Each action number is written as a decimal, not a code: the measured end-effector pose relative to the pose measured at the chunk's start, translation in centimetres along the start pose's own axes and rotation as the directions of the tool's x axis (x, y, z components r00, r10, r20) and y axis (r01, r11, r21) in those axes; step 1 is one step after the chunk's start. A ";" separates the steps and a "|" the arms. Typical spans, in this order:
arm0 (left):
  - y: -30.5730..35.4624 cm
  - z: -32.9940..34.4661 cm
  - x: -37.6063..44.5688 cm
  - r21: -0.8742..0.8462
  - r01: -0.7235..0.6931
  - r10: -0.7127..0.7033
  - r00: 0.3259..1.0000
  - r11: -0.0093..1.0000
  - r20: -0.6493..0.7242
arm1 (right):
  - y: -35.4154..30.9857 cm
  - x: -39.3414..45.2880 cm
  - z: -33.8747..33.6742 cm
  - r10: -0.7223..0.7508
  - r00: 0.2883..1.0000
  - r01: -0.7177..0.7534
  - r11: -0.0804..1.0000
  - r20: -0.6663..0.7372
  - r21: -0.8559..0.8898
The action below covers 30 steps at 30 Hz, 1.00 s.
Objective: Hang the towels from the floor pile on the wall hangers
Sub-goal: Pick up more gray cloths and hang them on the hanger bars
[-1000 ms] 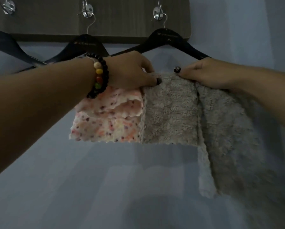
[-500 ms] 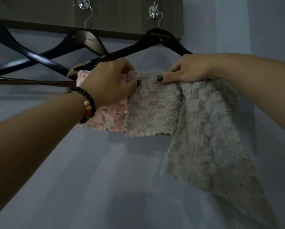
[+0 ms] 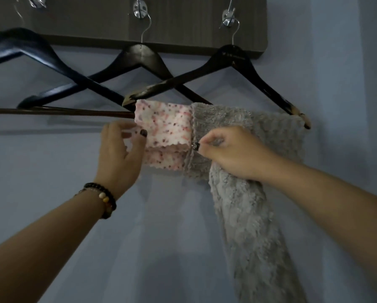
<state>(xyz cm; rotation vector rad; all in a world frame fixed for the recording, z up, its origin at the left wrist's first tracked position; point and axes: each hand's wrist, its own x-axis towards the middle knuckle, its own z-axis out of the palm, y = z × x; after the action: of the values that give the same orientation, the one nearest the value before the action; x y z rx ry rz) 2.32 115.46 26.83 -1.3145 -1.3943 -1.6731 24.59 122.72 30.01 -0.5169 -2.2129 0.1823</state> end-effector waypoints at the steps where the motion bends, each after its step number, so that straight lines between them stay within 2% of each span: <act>1: 0.2 -0.1 0.3 -0.069 0.111 -0.111 0.994 0.991 0.000 | -0.1 0.6 0.5 0.028 1.000 -0.028 0.998 0.000 0.057; 3: 0.7 -0.1 0.7 -0.165 0.246 -0.244 0.969 0.955 0.031 | -0.1 1.6 1.4 0.072 0.997 -0.066 0.986 -0.033 0.151; 5: 0.8 -0.3 0.8 -0.196 0.267 -0.261 0.964 0.944 0.056 | -0.2 2.3 2.2 0.144 0.988 -0.129 0.967 -0.054 0.218; 10: 1.2 -1.1 0.4 -0.180 0.186 -0.183 0.982 0.966 0.036 | -0.2 2.9 3.2 0.325 0.946 -0.304 0.895 -0.010 0.326; 13: 1.6 -1.4 -0.1 -0.096 0.089 -0.092 0.995 0.991 -0.032 | -0.1 3.0 4.0 0.376 0.922 -0.380 0.843 0.089 0.380; 15: 1.5 -1.5 -0.1 -0.008 0.084 -0.084 0.996 0.996 -0.015 | 0.0 3.0 4.6 0.398 0.909 -0.412 0.819 0.121 0.399; 18: 1.0 -1.6 0.1 0.127 0.141 -0.150 0.987 0.982 0.058 | 0.7 3.1 4.8 0.409 0.910 -0.391 0.796 0.065 0.462; 22: 0.5 -1.5 -0.1 0.067 0.294 -0.301 0.939 0.953 0.164 | 0.8 3.1 5.0 0.430 0.896 -0.410 0.700 0.112 0.586; 24: 0.4 -1.2 0.1 -0.022 0.412 -0.398 0.892 0.911 0.214 | 0.8 3.2 5.4 0.439 0.883 -0.431 0.621 0.165 0.655; 27: 0.7 -0.7 0.5 -0.224 0.594 -0.529 0.797 0.773 0.291 | 0.4 2.9 6.0 0.421 0.871 -0.422 0.374 0.255 0.825; 29: 0.7 -0.6 0.5 -0.338 0.643 -0.566 0.766 0.687 0.306 | 0.2 2.8 6.4 0.419 0.871 -0.382 0.248 0.257 0.890; 30: 0.6 -0.5 0.6 -0.391 0.636 -0.559 0.772 0.665 0.303 | 0.2 2.8 6.7 0.423 0.875 -0.351 0.217 0.237 0.911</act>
<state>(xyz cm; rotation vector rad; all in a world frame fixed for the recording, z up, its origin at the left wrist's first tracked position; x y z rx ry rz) 2.54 114.87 27.60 -1.3378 -1.7084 -2.5429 17.92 124.44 27.64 -0.3506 -1.4354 1.6307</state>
